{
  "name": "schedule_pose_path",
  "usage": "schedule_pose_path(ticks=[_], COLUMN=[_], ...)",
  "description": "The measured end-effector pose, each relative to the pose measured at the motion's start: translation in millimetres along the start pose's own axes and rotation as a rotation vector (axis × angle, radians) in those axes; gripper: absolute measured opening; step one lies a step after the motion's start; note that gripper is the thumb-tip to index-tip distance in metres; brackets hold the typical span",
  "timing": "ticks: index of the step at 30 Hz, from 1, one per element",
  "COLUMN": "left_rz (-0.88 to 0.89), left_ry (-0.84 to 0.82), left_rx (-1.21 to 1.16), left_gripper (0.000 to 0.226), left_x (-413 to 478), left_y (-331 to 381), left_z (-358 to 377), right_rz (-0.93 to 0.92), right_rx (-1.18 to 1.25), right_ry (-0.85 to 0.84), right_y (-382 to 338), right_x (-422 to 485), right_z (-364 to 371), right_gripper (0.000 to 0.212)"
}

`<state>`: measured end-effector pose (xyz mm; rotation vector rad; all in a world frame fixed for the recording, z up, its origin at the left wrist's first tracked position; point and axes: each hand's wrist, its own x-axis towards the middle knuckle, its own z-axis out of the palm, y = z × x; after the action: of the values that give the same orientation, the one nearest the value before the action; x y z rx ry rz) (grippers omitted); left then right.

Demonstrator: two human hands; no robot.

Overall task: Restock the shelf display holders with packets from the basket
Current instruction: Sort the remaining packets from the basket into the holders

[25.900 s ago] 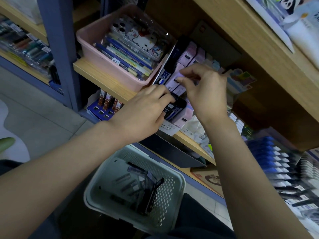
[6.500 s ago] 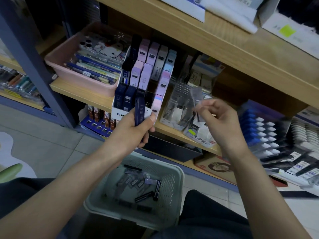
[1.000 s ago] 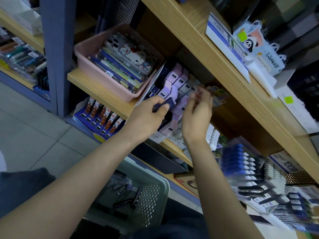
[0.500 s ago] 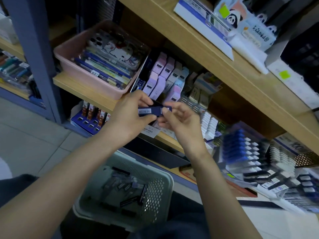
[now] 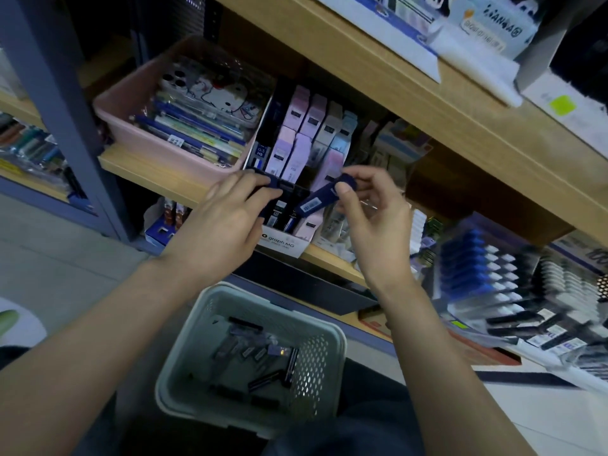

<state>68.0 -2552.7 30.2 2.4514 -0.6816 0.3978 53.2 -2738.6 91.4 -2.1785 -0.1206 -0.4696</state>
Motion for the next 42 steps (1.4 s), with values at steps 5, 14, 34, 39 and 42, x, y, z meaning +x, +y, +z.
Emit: schedule_pose_path(ticks=[5, 14, 34, 39, 42], left_rz=[0.021, -0.006, -0.018, 0.029, -0.033], left_ry=[-0.027, -0.010, -0.097, -0.006, 0.019], left_rx=[-0.022, -0.081, 0.007, 0.077, 0.101], left_gripper=[0.048, 0.045, 0.059, 0.046, 0.034], left_x=[0.5, 1.2, -5.9, -27.7, -52.0], left_y=[1.0, 0.3, 4.7, 17.4, 17.6], left_z=[0.1, 0.9, -5.6, -14.7, -10.6], right_rz=[-0.142, -0.077, -0.330, -0.395, -0.509], right_rx=[-0.200, -0.263, -0.644, -0.634, -0.528], right_ry=[-0.128, -0.141, -0.138, -0.153, -0.129], right_y=[4.8, 8.2, 23.2, 19.8, 20.3], right_x=[-1.8, -2.1, -24.9, -46.1, -67.3], right_z=[14.3, 29.6, 34.1, 24.7, 24.6], right_gripper=[0.015, 0.009, 0.036, 0.042, 0.026])
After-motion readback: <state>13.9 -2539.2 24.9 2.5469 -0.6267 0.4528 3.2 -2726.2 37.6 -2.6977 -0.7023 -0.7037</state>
